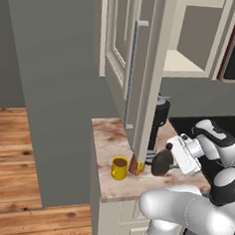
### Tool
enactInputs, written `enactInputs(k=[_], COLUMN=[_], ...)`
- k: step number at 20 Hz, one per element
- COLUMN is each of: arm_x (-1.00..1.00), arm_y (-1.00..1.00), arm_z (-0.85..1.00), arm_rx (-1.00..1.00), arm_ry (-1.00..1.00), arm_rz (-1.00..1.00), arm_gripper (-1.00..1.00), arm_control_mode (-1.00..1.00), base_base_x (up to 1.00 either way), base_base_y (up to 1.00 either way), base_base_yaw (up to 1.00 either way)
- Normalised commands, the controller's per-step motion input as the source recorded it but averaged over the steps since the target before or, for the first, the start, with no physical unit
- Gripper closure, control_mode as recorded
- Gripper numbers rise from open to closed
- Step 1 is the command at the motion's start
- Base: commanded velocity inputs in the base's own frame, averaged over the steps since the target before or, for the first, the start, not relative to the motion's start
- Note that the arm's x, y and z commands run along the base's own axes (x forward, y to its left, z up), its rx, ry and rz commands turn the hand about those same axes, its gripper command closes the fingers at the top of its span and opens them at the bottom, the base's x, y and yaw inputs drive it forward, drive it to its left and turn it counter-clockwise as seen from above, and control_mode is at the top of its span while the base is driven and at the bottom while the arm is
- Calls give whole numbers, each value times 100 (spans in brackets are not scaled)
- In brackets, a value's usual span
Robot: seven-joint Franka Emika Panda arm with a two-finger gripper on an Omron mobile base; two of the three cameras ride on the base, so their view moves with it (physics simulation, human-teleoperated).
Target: Pick the syrup bottle and honey bottle from the cabinet and place them next to the mug.
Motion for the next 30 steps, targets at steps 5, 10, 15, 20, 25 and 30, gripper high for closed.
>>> enactInputs(k=[5,10,15,20,25,30], arm_x=[0,0,0,-3,-7,-3], arm_y=[0,0,0,0,-3,-1], arm_z=[0,0,0,5,20,15], arm_rx=[0,0,0,0,2,3], arm_ry=[0,0,0,-9,-22,-20], arm_rz=[0,0,0,0,0,0], arm_gripper=[-100,-100,-100,-100,-100,-100], arm_control_mode=[-100,-100,-100,-100,-100,-100], base_base_x=[0,0,0,0,0,0], base_base_y=[0,0,0,0,0,0], base_base_yaw=[0,0,0,0,0,0])
